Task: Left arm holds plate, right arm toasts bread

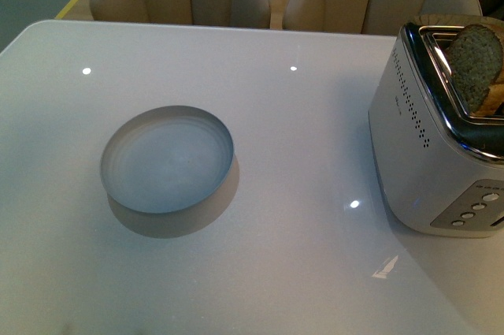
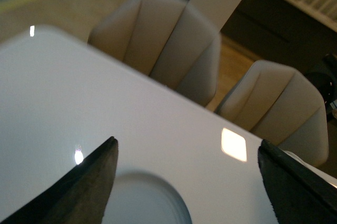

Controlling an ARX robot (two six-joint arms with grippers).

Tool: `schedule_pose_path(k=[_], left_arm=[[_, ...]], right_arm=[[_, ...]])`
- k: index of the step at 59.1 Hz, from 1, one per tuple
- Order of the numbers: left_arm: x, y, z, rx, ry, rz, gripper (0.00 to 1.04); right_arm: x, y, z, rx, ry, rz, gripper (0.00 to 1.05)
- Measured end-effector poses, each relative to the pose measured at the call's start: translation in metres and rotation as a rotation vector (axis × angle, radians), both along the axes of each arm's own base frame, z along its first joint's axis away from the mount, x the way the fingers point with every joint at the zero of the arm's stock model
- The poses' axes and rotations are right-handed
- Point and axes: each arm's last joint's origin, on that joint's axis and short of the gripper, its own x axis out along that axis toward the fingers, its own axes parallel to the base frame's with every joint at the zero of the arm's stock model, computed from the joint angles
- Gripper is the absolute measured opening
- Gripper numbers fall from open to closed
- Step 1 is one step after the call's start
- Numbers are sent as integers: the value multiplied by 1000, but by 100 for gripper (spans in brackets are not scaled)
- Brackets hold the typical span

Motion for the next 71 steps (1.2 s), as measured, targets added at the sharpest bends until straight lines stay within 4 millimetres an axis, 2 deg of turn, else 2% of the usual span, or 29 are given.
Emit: schedule_pose_path(k=[4,7,14,18,31,52,71], left_arm=[[-18,8,5,192,-110,4,56],[-27,13,3,253,-114,6,47],[-45,20,-5,316,-97,1,23],[-59,25,-6,333,-101,-4,4],[-84,40,-21,340,-88,-6,3],[-109,41,-18,342,-99,-2,3],[-122,41,-12,344,-116,1,3]], right_arm=[[0,0,0,0,0,0,96],[0,0,0,0,0,0,96],[0,0,0,0,0,1,96],[0,0,0,0,0,0,96],[0,0,0,0,0,1,96],[0,0,0,0,0,1,96],[0,0,0,0,0,1,96]])
